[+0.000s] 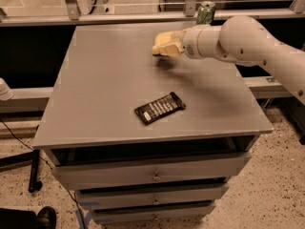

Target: Move sponge near green can

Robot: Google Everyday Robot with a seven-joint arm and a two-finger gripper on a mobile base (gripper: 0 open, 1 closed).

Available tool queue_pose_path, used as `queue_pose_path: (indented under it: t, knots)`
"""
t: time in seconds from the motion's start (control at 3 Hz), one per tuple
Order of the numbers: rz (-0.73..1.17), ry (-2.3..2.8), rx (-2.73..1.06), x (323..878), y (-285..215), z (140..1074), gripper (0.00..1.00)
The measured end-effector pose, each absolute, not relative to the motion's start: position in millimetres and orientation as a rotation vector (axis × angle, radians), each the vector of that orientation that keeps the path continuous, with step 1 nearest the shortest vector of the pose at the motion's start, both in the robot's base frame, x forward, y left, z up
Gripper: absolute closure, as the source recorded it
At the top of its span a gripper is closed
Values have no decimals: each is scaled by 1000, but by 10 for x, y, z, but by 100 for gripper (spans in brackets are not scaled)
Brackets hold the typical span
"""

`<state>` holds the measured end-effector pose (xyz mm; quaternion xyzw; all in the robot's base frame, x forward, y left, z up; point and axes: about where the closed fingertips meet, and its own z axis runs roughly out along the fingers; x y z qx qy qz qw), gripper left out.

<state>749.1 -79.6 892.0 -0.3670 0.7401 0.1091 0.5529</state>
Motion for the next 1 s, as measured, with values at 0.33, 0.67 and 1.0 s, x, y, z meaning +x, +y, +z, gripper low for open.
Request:
queue_pose_path:
  t: [0.33, 0.67, 1.0]
  knots:
    - [187, 1741, -863, 7539, -907, 8916, 100]
    - [62, 1738, -819, 7707, -1287, 8956, 100]
    - [-72, 1744, -748, 7891, -1856, 9024, 100]
